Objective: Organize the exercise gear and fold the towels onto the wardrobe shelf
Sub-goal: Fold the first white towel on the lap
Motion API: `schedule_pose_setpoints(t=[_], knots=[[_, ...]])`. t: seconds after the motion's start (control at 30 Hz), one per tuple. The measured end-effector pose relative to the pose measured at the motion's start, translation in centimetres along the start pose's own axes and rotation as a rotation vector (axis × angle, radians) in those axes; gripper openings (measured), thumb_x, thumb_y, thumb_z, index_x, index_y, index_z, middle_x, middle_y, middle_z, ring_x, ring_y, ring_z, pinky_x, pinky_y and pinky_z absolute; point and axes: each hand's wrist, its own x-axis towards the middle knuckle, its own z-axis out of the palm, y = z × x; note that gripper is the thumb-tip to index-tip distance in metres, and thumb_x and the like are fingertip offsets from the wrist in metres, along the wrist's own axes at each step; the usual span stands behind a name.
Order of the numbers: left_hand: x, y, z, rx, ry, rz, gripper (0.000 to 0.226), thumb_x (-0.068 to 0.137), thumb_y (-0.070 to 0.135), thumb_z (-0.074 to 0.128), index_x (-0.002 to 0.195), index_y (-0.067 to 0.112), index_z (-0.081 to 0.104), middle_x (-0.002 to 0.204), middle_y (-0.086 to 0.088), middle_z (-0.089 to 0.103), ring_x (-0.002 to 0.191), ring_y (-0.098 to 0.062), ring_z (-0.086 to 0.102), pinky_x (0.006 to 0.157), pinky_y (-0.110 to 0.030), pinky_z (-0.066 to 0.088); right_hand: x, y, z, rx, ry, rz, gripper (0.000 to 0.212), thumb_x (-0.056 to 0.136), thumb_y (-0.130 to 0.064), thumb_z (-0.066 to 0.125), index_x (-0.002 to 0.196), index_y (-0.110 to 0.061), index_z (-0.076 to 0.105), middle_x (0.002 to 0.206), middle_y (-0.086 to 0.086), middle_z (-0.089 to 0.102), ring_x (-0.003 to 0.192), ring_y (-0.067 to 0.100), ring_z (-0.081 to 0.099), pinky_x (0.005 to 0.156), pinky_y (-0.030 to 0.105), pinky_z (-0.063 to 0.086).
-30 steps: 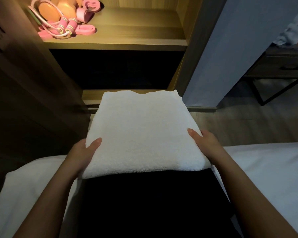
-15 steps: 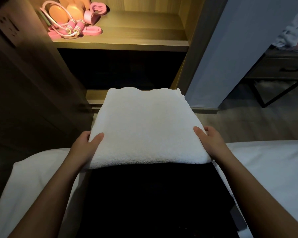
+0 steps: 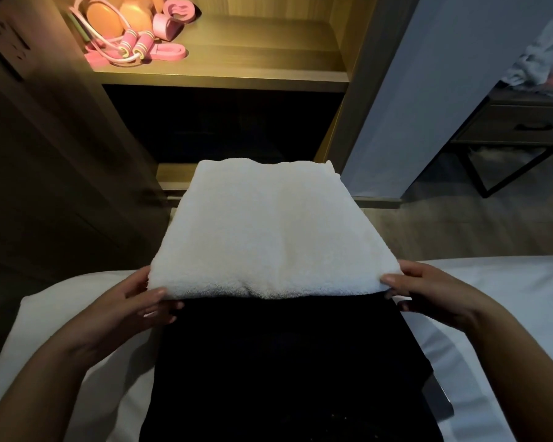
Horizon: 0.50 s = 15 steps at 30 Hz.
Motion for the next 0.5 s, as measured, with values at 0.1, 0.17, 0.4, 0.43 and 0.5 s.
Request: schedule_pose_setpoints(t=[0.1,0.17,0.4,0.43,0.5], knots=[[0.3,0.4,0.0,0.140,0.040,-0.047,0.053,0.065,0.024,0.083,0.115,0.016,0.068,0.104,-0.012,0.073,0.085,-0.026,0.072,0.069,-0.033,0.060,0.2,-0.4,-0.2,-0.086,0.012,0.014,0.039,0.076,-0.027,0.072,0.111,-0.011,0.069,0.103,0.008,0.072,0.084,0.018,0.069,0.070,0.025,0.053],[0.6,0.8,0.1,0.186,0.107,-0.057,0.044,0.070,0.021,0.071,0.113,0.011,0.067,0.106,-0.010,0.073,0.086,-0.022,0.071,0.071,-0.031,0.057,0.4,-0.7,-0.5,-0.104,0.087,0.013,0.040,0.073,-0.027,0.071,0.108,-0.009,0.068,0.103,0.009,0.073,0.082,0.017,0.072,0.069,0.025,0.051],[0.8,0.5,0.7,0.362,0.224,0.050,0.038,0.068,0.026,0.074,0.105,0.016,0.068,0.103,-0.006,0.074,0.093,-0.026,0.071,0.079,-0.036,0.055,0.3,-0.1,0.7,-0.070,0.115,-0.046,0.041,0.076,-0.026,0.067,0.114,-0.010,0.063,0.111,0.009,0.071,0.095,0.022,0.070,0.074,0.026,0.054],[1.0,0.5,0.9,0.459,0.296,0.123,0.039,0.070,0.026,0.077,0.107,0.018,0.065,0.106,-0.003,0.072,0.097,-0.025,0.068,0.080,-0.036,0.055,0.3,0.0,0.9,-0.119,0.161,-0.098,0.046,0.075,-0.027,0.069,0.119,-0.015,0.059,0.117,0.005,0.068,0.101,0.021,0.068,0.079,0.027,0.054],[0.7,0.5,1.2,0.714,0.400,0.360,0.053,0.074,0.023,0.081,0.119,0.029,0.054,0.125,0.008,0.058,0.109,-0.010,0.058,0.082,-0.027,0.050,-0.1,0.1,1.6,-0.285,0.272,-0.266,0.064,0.075,-0.026,0.076,0.131,-0.029,0.045,0.132,-0.013,0.054,0.117,0.006,0.055,0.090,0.022,0.049]])
